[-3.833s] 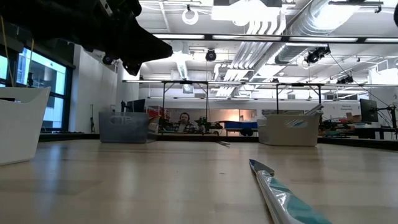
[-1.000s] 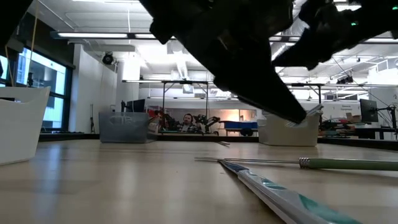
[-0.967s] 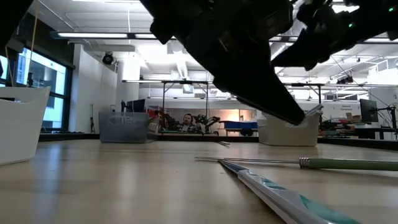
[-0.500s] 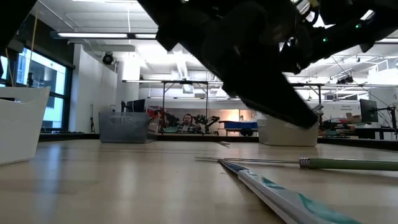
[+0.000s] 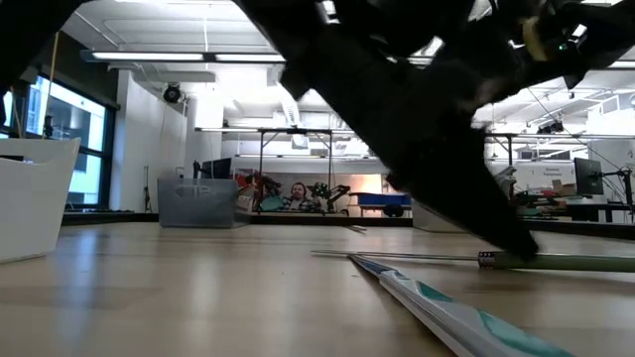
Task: Sort silverware by color (type)
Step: Put the green table knife into the white bin
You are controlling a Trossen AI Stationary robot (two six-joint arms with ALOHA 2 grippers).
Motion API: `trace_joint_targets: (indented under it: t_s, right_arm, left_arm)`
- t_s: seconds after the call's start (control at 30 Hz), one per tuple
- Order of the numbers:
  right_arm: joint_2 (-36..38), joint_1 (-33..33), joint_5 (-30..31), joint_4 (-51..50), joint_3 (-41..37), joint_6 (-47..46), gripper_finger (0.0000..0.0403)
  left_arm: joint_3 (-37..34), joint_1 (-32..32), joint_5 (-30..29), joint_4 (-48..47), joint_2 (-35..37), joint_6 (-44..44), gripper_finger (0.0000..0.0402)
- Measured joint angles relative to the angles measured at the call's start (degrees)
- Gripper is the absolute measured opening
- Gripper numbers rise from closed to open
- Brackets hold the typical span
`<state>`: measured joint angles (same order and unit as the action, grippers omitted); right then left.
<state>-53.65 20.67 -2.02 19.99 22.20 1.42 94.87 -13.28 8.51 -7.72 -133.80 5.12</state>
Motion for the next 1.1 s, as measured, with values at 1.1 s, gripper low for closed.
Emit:
trace_joint_targets:
  t_s: [1.1]
  right_arm:
    - [0.0,0.0,0.0,0.0,0.0,0.4,0.0000]
  left_arm:
    - [8.8,-0.7,-7.3,-18.1,-1.6,19.3,0.0007]
